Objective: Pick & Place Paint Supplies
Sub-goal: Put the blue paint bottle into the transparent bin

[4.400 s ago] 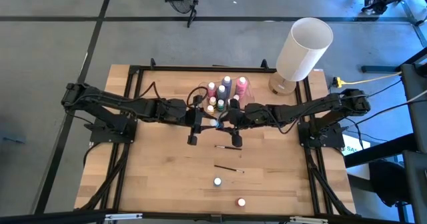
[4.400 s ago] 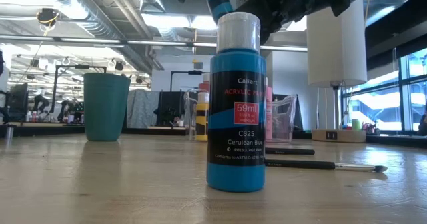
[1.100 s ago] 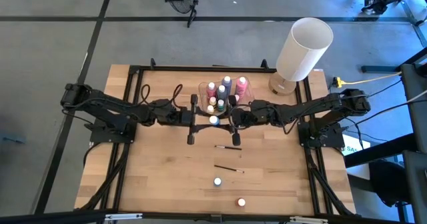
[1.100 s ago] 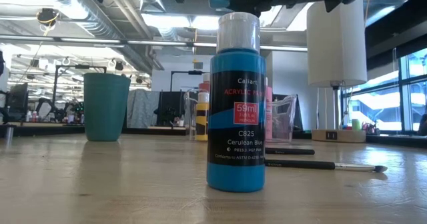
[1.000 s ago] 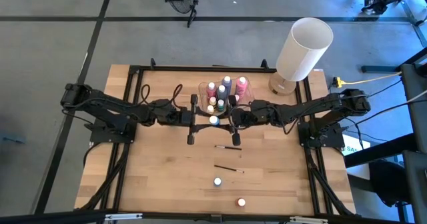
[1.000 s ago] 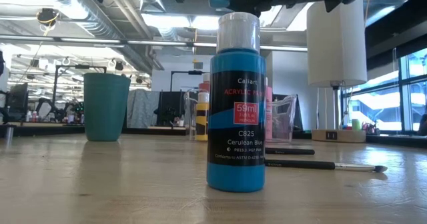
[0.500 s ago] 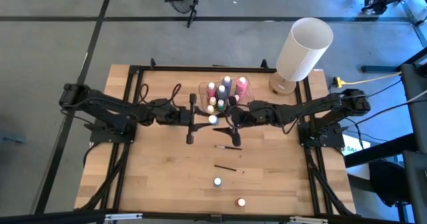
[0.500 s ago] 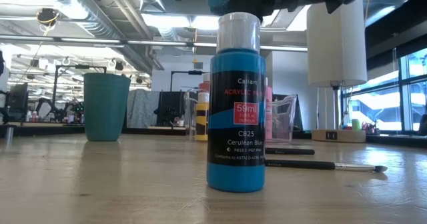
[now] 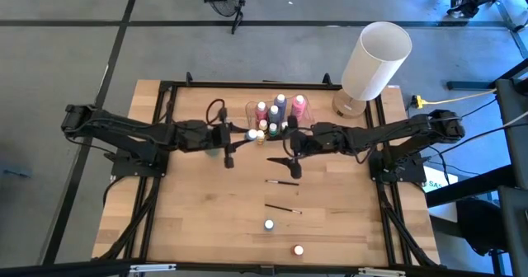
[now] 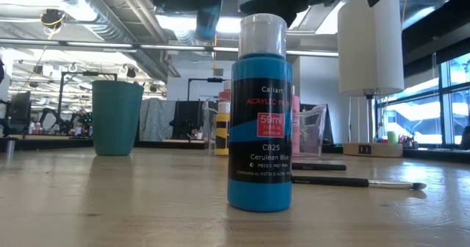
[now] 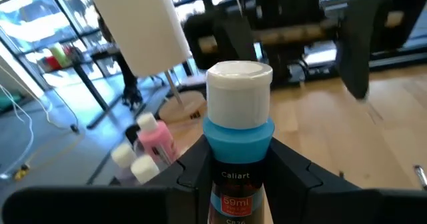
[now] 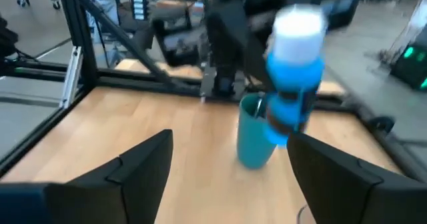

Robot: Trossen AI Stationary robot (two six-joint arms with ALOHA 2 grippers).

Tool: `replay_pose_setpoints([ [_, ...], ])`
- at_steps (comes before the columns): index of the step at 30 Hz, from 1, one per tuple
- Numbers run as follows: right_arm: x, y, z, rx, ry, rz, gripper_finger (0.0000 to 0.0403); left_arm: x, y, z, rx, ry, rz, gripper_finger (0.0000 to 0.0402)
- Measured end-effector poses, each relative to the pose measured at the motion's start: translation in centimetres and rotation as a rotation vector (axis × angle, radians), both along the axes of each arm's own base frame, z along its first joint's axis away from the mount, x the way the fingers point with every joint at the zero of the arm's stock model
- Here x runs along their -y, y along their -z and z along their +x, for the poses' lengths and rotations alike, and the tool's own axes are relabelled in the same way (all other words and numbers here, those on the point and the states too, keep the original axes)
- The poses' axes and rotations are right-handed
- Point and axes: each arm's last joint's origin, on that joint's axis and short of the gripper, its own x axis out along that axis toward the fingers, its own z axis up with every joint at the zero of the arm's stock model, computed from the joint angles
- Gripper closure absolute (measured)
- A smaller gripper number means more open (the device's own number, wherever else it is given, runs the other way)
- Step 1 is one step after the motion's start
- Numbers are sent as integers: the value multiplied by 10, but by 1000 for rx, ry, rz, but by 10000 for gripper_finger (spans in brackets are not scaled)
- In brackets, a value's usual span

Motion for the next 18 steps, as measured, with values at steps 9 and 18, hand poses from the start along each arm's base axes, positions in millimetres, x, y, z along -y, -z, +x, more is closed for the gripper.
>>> replay_pose_setpoints([
  [9, 4, -7, 1, 67, 106, -120, 107, 0, 9, -2, -88, -8, -27, 303],
  [18, 3, -4, 7, 106, 110, -106, 107, 1, 20, 16, -185, -8, -11, 303],
])
